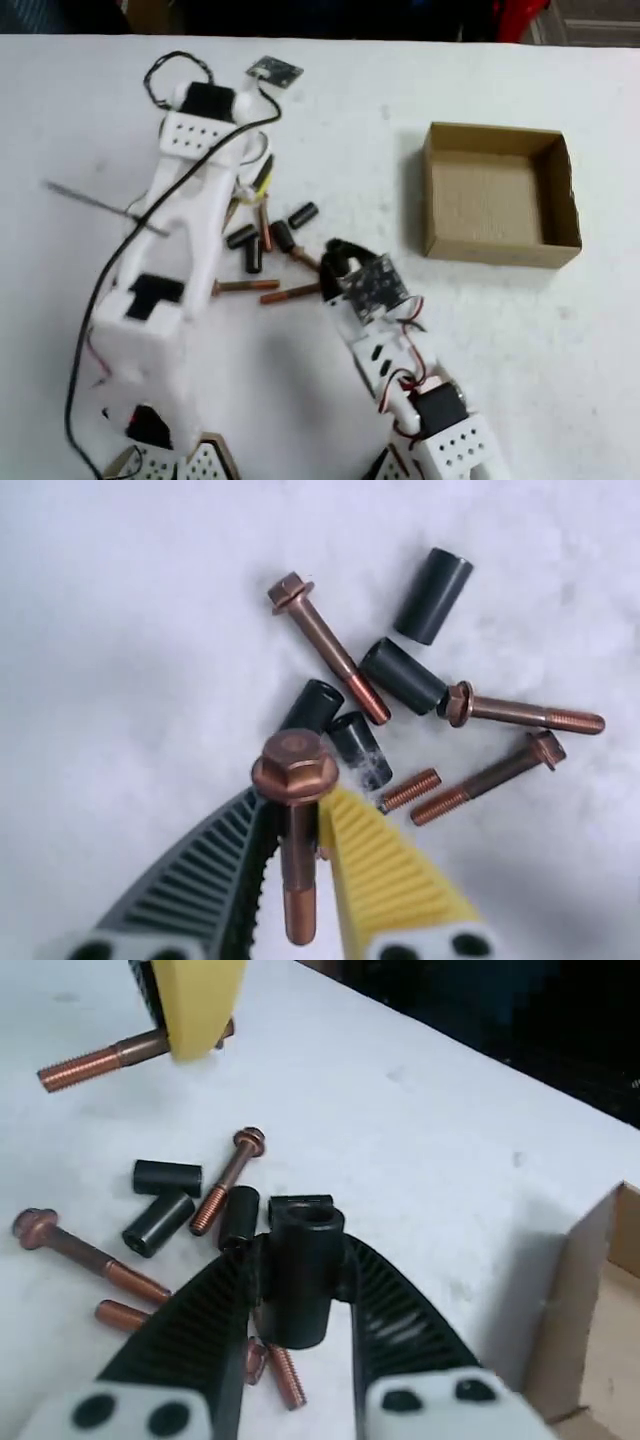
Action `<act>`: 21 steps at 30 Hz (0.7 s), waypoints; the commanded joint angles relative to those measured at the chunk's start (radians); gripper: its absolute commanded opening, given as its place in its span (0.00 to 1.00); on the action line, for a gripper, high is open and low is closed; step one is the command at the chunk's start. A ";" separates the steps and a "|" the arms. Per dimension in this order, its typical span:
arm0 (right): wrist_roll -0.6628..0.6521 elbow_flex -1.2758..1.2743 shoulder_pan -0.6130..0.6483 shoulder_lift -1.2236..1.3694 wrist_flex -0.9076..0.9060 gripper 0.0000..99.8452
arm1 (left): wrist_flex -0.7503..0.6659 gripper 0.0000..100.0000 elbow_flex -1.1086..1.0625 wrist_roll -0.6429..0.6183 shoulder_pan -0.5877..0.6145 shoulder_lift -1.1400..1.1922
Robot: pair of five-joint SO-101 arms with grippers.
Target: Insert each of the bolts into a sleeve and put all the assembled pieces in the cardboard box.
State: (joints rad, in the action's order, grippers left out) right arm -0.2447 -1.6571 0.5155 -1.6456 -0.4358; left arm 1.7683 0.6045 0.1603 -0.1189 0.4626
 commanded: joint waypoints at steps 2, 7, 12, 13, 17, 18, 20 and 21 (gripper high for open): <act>0.012 -0.008 0.070 -0.010 0.125 0.02 | -0.048 0.02 -0.209 -0.009 -0.016 -0.348; 0.012 -0.011 0.074 -0.010 0.186 0.02 | -0.147 0.02 -0.488 -0.009 -0.018 -0.630; 0.005 -0.012 0.074 -0.010 0.182 0.02 | -0.281 0.02 -0.753 -0.008 -0.012 -0.865; 0.005 -0.012 0.074 -0.010 0.182 0.02 | -0.301 0.02 -0.792 -0.008 -0.012 -0.897; 0.005 -0.029 0.068 -0.010 0.180 0.02 | -0.381 0.02 -0.911 -0.008 -0.021 -0.987; 0.005 -0.038 0.071 -0.008 0.179 0.02 | -0.400 0.02 -0.930 -0.008 -0.033 -1.004; 0.005 -0.040 0.074 -0.010 0.159 0.02 | -0.407 0.02 -0.951 -0.008 -0.064 -1.035; 0.005 -0.037 0.074 -0.010 0.162 0.02 | -0.394 0.02 -0.959 -0.009 -0.079 -1.058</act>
State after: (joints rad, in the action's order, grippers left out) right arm -0.2447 -1.6863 0.5831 -1.6441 -0.2839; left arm 1.4093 -0.3391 0.1588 -0.1389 -0.4918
